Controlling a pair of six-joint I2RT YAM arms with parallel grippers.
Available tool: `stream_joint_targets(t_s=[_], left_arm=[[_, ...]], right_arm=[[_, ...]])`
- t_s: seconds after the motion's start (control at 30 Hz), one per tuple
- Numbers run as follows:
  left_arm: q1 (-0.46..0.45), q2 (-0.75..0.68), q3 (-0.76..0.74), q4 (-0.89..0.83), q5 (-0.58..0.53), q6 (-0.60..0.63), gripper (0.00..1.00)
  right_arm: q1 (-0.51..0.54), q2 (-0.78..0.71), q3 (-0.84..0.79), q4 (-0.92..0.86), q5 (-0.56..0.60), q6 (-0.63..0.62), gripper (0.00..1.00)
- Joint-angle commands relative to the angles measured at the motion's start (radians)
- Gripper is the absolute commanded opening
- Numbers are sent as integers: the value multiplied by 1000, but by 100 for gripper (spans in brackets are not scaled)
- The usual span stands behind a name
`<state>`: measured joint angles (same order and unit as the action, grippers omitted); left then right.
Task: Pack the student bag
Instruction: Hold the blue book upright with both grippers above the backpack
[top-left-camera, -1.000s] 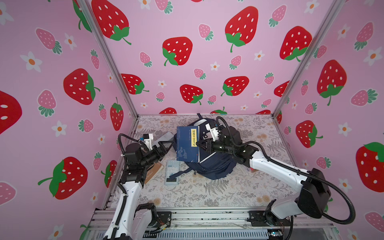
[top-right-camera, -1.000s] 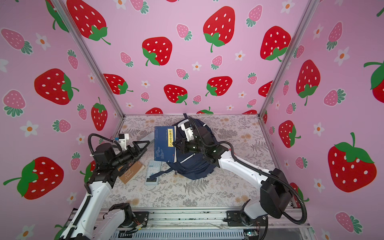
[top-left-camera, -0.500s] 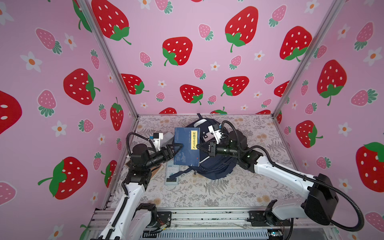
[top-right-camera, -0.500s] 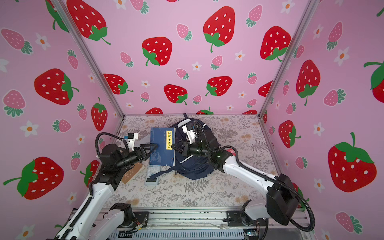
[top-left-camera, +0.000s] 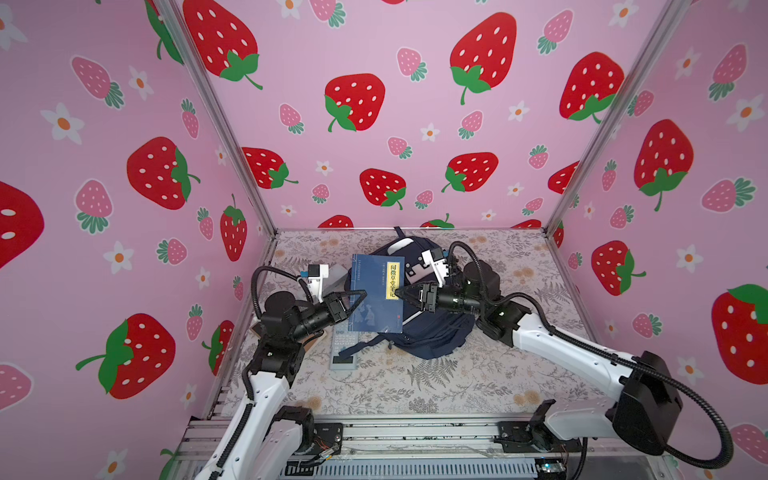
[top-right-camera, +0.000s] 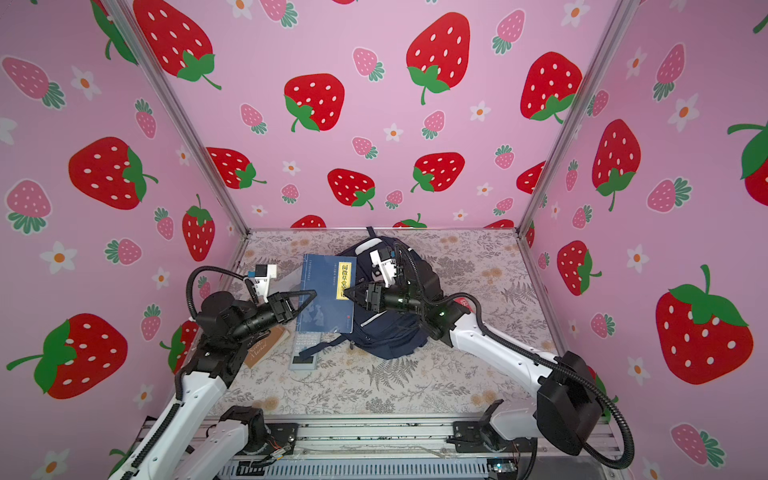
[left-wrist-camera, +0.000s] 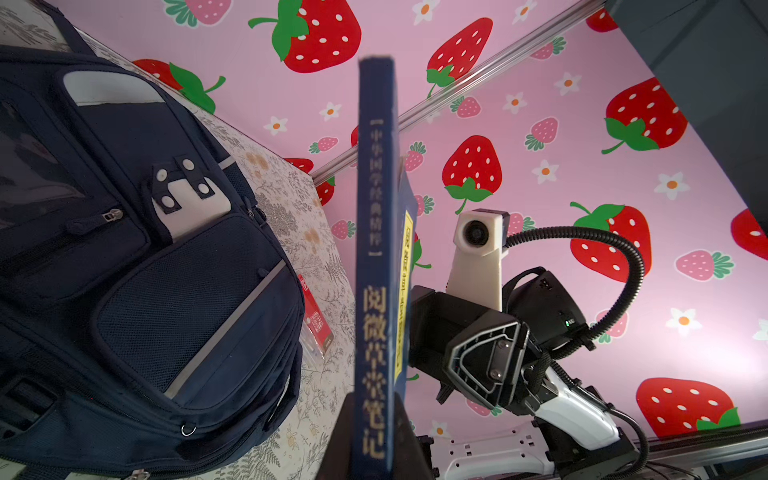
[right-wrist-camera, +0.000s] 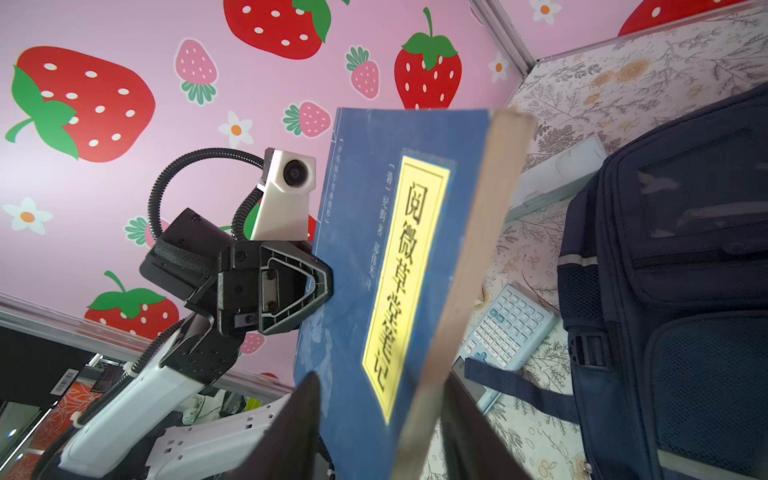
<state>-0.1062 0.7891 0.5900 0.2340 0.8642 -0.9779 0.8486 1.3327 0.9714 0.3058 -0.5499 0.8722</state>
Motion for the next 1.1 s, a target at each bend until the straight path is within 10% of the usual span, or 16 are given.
stream_joint_targets(t_s=[0.0, 0.5, 0.83, 1.0, 1.07], left_arm=[[-11, -13, 37, 112, 9, -86, 0], [-129, -44, 68, 267, 6, -226, 0], [-158, -29, 68, 207, -7, -159, 0], [-162, -14, 100, 61, -17, -50, 0], [-165, 2, 152, -123, -57, 69, 38]], right_arm=[[-13, -52, -31, 53, 9, -2, 83], [-16, -22, -166, 448, -213, 121, 80], [-16, -120, -211, 436, -167, 98, 16], [-18, -169, -207, 358, -124, 62, 1], [-24, -198, -188, 250, -59, 26, 0]])
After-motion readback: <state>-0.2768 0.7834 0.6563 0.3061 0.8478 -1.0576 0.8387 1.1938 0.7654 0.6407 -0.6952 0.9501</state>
